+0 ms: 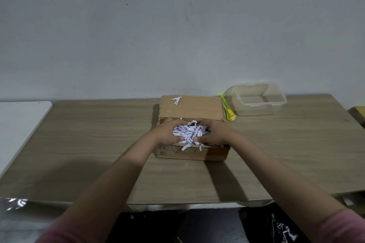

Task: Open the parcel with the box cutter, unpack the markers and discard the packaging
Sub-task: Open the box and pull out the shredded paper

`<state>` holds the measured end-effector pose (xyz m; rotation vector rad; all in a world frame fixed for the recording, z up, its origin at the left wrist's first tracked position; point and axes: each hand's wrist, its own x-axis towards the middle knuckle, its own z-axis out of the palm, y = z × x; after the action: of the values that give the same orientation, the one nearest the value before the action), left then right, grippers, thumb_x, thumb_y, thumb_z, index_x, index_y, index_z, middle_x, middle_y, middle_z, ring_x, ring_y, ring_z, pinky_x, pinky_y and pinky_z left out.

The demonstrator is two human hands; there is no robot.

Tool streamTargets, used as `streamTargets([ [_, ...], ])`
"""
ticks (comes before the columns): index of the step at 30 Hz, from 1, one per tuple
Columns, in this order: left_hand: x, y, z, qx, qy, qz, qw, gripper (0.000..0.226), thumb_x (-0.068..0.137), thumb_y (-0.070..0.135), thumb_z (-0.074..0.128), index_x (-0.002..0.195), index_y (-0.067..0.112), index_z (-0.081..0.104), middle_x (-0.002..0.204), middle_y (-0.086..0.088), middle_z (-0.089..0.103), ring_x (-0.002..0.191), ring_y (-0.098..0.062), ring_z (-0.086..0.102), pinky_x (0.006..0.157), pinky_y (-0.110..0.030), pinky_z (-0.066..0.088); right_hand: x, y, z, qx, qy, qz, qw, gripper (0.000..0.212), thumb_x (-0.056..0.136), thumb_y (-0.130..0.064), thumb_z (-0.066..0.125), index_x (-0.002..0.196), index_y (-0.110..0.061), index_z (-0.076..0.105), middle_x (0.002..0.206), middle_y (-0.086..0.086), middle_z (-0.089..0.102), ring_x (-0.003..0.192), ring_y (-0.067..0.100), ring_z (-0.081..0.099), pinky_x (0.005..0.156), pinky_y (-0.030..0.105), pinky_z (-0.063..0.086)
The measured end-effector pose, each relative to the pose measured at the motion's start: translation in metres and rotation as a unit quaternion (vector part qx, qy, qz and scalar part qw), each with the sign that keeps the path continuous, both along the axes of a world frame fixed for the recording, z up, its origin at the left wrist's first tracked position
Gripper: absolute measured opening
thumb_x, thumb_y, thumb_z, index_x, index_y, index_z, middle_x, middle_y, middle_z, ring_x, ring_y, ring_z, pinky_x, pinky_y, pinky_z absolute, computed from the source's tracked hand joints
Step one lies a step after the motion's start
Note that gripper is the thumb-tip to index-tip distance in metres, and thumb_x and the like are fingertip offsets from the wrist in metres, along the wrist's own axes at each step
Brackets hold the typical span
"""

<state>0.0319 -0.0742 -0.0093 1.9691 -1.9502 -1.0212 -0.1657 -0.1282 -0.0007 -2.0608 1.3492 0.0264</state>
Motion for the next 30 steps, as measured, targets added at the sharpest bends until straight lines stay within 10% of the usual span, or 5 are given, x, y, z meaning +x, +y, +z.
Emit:
streamTargets([
  [12,0.01,-0.017,0.001,0.064,0.014,-0.05,0.997,0.063,0.08,0.019,0.073,0.136,0.029,0.044,0.14,0.003,0.044,0.128,-0.016,0.041,0.102,-0.021,0.031,0.002,-0.013,-0.005,0.06,0.044,0.038,0.996,0.08,0.073,-0.053,0.073,0.139,-0.019,0.042,0.146,0.004,0.043,0.131,0.025,0.042,0.108,0.036,0.037],
  [30,0.007,-0.011,-0.009,0.131,0.11,-0.003,0.985,0.067,0.061,0.021,0.067,0.116,0.051,0.041,0.136,-0.003,0.04,0.122,-0.023,0.046,0.105,-0.042,0.04,0.003,-0.002,-0.018,0.149,-0.067,-0.014,0.986,0.064,0.082,-0.034,0.071,0.135,-0.014,0.041,0.124,0.0,0.051,0.107,0.017,0.048,0.089,0.025,0.038],
])
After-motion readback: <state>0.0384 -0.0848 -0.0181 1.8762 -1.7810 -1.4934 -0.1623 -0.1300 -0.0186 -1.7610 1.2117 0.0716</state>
